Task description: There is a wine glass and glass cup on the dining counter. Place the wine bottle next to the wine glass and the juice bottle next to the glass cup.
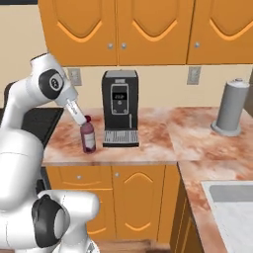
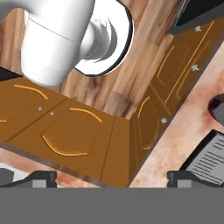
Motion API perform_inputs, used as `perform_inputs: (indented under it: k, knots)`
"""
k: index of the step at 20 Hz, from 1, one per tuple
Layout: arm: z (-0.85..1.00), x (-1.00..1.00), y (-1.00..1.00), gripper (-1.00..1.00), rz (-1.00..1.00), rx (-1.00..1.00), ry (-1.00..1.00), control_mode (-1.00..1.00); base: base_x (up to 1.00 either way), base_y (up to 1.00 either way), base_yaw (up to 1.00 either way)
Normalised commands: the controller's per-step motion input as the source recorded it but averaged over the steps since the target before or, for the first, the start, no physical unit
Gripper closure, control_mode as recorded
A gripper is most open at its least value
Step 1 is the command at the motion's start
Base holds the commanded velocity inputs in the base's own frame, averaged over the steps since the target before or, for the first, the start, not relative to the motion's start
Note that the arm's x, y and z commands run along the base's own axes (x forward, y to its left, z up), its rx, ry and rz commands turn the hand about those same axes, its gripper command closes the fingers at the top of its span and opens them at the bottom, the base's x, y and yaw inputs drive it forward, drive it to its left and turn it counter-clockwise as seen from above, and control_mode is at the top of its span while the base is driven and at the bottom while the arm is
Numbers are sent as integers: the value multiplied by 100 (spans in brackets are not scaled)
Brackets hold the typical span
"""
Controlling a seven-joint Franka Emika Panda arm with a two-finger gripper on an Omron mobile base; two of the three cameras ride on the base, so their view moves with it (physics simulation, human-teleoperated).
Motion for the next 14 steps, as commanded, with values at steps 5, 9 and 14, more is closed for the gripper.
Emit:
perform_inputs:
  k: [5,9,14]
  knots:
    - [0,0,0,-100,0,0,0,100,5,-4,31]
    - [0,0,0,-100,0,0,0,100,27,-4,28]
    - [0,0,0,-100,0,0,0,100,20,-3,19]
